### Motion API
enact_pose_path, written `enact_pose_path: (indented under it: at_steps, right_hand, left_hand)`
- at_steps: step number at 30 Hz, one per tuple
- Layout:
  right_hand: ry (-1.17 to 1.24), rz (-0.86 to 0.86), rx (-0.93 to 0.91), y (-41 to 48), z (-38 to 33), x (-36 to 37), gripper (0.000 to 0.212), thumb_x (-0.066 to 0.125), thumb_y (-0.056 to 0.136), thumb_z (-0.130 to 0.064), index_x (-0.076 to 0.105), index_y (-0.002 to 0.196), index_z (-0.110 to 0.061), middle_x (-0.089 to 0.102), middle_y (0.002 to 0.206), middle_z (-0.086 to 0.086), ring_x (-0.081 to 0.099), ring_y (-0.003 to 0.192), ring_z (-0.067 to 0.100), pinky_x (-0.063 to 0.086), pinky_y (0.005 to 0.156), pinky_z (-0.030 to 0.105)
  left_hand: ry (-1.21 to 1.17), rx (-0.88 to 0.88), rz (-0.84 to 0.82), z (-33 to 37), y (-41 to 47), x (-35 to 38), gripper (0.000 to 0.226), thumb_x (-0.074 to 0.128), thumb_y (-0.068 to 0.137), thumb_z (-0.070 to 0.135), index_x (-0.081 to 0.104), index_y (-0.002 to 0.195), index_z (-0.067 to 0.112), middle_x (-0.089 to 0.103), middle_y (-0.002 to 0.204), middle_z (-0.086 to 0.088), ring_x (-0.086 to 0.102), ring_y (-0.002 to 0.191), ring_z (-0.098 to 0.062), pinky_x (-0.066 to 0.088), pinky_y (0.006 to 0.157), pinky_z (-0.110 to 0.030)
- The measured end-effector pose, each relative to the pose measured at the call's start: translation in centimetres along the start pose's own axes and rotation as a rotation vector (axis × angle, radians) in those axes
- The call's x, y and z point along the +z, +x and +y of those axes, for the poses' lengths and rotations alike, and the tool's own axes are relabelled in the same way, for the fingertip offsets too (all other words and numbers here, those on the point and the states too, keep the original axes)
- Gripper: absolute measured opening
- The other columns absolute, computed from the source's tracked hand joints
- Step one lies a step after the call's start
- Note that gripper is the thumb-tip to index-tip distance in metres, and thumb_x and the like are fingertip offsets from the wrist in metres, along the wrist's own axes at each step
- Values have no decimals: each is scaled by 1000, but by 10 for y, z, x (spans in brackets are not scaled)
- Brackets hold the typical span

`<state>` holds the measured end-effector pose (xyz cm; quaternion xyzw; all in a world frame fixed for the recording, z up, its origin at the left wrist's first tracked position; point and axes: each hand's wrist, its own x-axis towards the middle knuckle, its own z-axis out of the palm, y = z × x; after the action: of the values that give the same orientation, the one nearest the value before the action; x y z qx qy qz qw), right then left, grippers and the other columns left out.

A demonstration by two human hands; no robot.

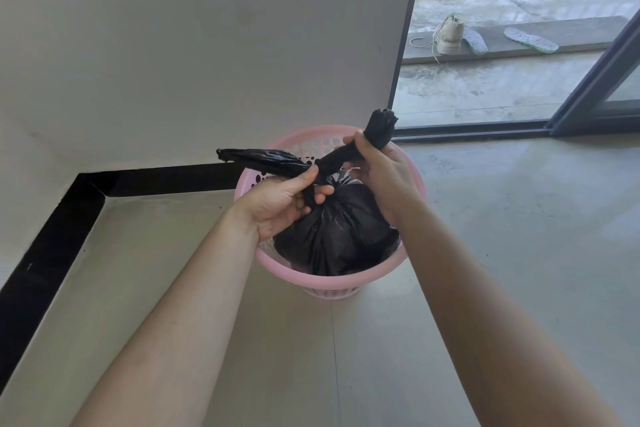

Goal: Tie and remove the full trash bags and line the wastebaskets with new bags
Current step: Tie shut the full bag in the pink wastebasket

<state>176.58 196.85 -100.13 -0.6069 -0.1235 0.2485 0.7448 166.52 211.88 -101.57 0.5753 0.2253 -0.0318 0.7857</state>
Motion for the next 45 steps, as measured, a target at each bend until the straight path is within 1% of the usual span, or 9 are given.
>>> enact_pose_path:
  at_steps: [10,14,18,26,29,32,36,41,45]
  right_hand:
    - [121,7,-2,-2,-7,-1,34,49,101,-23,57,71,-9,70,74,14,61,62,22,50,65,27]
    - [-54,13,-56,-8,-7,4,22,58,97,-25,70,84,-11,76,84,15,70,79,25,53,77,31]
    - [-40,42,-22,-8,-11,9,17,62,95,-13,65,112,-14,76,85,14,73,75,25,51,57,24]
    - [-263,223,58,1,-12,11,15,59,86,-16,63,101,-19,75,92,12,73,64,17,55,57,29]
    - [-702,288,-69,0,-14,11,47,62,87,-24,49,133,-20,65,121,5,69,99,18,54,86,34]
    - [-1051,407,-383,-6,-22,20,85,68,87,-22,18,156,-14,36,148,7,40,132,24,34,109,36]
    - [-1047,382,-707,-3,-40,38,52,55,92,-1,50,142,-15,53,135,7,49,123,24,37,103,30]
    - [-1232,43,-223,8,-5,24,39,47,97,-4,61,132,-14,62,131,10,56,120,27,41,100,35]
    - [-1229,-49,-48,10,8,4,35,54,95,-14,64,129,-18,69,122,5,59,117,25,42,99,30]
  left_hand:
    - [-259,-12,45,6,6,-5,22,43,103,28,63,95,21,75,93,-11,71,77,-14,46,86,-30]
    - [-256,-4,133,7,5,-5,21,50,101,26,61,85,20,76,89,-11,72,78,-16,46,78,-27]
    - [-353,50,197,7,6,-8,12,73,79,20,66,88,15,74,84,-8,72,74,-14,46,98,-31]
    - [-308,183,249,3,6,-2,29,62,85,-12,56,75,15,74,74,-2,68,62,-10,50,56,-15]
    - [-212,233,263,1,4,2,31,63,83,-15,56,75,14,72,83,-8,71,77,-15,57,69,-21]
    - [-139,305,326,1,4,1,33,67,78,-17,57,73,15,71,83,-8,71,87,-21,57,85,-30]
    - [50,375,393,-2,6,3,33,78,72,-9,60,68,18,67,77,4,67,87,-16,52,93,-33]
    - [104,302,361,-2,6,3,27,87,58,9,65,66,22,68,89,-9,69,101,-33,53,97,-49]
    - [366,303,382,-8,2,2,27,87,59,11,64,68,23,68,80,-1,68,86,-21,56,88,-51]
